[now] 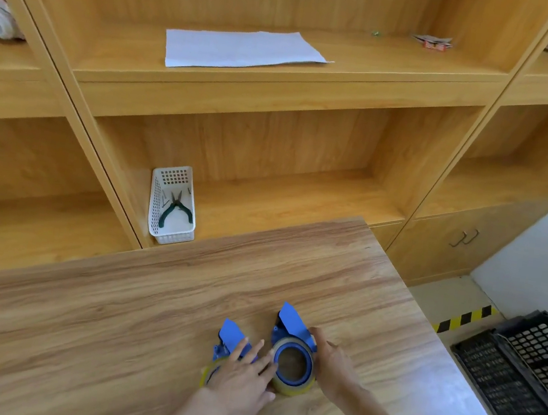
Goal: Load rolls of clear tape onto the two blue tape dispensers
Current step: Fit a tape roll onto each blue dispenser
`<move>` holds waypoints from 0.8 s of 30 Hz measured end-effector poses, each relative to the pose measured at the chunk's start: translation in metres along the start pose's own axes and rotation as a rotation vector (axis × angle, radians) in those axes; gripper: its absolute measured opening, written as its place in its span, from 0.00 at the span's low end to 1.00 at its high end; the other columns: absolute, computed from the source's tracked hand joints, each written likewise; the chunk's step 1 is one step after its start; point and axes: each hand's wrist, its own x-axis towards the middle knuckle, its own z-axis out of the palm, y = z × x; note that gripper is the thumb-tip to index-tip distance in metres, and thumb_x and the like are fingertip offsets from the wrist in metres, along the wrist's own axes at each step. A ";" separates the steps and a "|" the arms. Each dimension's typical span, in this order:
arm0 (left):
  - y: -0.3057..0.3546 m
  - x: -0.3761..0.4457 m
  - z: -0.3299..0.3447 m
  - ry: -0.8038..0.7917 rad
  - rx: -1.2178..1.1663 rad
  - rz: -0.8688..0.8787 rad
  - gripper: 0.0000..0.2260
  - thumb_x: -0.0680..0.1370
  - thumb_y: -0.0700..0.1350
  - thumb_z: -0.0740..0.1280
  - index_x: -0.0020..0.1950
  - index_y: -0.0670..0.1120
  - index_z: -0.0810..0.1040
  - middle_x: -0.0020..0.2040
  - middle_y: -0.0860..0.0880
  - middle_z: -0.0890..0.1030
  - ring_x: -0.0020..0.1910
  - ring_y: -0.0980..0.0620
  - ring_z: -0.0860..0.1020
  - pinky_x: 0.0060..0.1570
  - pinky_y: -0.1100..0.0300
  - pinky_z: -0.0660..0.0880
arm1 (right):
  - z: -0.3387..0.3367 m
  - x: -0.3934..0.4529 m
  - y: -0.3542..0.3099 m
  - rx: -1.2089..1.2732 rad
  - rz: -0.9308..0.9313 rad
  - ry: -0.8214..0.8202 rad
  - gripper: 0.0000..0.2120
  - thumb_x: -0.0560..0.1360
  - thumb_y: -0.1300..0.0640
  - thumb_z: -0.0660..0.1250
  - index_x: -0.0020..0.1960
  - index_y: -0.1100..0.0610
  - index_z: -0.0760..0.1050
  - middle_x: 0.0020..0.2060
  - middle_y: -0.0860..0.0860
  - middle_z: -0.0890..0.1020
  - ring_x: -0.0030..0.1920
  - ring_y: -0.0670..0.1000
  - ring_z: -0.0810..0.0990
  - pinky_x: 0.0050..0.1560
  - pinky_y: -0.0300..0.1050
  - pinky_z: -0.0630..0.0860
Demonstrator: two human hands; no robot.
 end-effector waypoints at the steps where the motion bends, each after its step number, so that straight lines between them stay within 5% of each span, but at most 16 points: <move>1: 0.001 -0.001 0.000 -0.017 -0.004 -0.007 0.27 0.84 0.56 0.49 0.79 0.44 0.52 0.81 0.47 0.49 0.79 0.46 0.40 0.74 0.44 0.34 | 0.002 -0.001 -0.002 0.005 0.006 0.006 0.28 0.77 0.62 0.58 0.75 0.47 0.57 0.52 0.52 0.82 0.50 0.54 0.82 0.47 0.44 0.75; 11: 0.001 -0.002 0.001 -0.028 0.049 -0.028 0.28 0.83 0.55 0.52 0.80 0.45 0.50 0.81 0.47 0.47 0.78 0.45 0.38 0.74 0.42 0.35 | -0.002 -0.006 -0.012 -0.067 0.046 -0.075 0.32 0.78 0.65 0.58 0.78 0.50 0.50 0.58 0.58 0.80 0.57 0.59 0.80 0.44 0.44 0.70; 15: -0.005 -0.006 -0.001 0.023 0.065 -0.018 0.27 0.84 0.54 0.52 0.80 0.47 0.48 0.81 0.49 0.48 0.78 0.45 0.38 0.75 0.42 0.37 | -0.004 -0.009 -0.017 -0.104 0.043 -0.102 0.33 0.79 0.63 0.59 0.79 0.53 0.47 0.66 0.58 0.75 0.63 0.60 0.77 0.55 0.51 0.76; 20: -0.025 -0.019 0.004 0.117 0.070 -0.033 0.27 0.84 0.52 0.53 0.80 0.48 0.46 0.81 0.52 0.46 0.78 0.46 0.38 0.76 0.44 0.41 | 0.003 -0.012 -0.030 -0.226 -0.140 0.033 0.32 0.80 0.59 0.58 0.79 0.53 0.47 0.78 0.51 0.56 0.75 0.55 0.60 0.67 0.52 0.70; 24: -0.039 -0.031 0.008 0.218 0.036 -0.075 0.32 0.82 0.56 0.57 0.80 0.49 0.45 0.81 0.53 0.43 0.79 0.46 0.40 0.76 0.45 0.46 | 0.008 -0.011 -0.048 -0.287 -0.341 0.105 0.28 0.81 0.58 0.57 0.79 0.56 0.53 0.77 0.53 0.60 0.77 0.55 0.58 0.72 0.51 0.63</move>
